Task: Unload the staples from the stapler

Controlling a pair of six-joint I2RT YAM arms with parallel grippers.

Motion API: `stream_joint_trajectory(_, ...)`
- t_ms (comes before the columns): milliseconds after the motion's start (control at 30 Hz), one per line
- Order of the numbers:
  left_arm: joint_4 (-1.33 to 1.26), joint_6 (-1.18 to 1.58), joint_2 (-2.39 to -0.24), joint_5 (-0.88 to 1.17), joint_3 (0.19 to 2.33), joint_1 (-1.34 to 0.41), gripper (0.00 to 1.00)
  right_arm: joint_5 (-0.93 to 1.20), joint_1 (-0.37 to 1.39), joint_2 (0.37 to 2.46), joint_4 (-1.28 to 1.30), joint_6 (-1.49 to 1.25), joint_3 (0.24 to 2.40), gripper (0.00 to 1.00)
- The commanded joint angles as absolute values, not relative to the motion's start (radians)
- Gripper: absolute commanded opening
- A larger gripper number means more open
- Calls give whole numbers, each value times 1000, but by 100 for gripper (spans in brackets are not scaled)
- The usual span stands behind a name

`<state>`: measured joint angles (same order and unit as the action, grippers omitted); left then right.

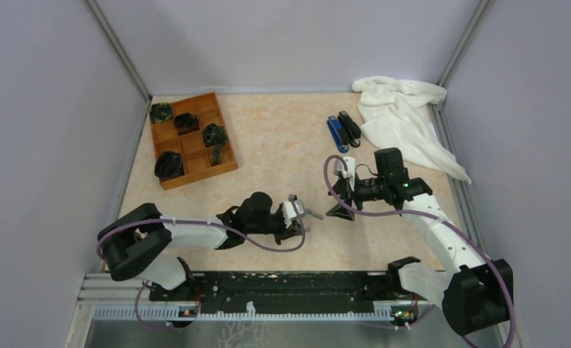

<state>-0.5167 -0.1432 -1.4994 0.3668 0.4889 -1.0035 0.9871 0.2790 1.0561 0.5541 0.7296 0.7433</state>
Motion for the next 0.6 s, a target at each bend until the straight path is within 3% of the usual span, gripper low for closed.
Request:
stream_joint_trajectory(0,-685,58,-1423,305,468,-982,0,1113,280,1043,468,600,827,66)
stream_joint_trajectory(167,-885,264,-1353,280,408,-943,0,1172,280,1073,399,431,910,66)
stream_joint_trajectory(367,-1202,504,-1364,346,345,-876,0,1189,279,1141,180,44,1051,66)
stream_joint_trajectory(567,-1507,720,-1432,354,283,-798,0,1197,223,1113,-424,-456,810,68)
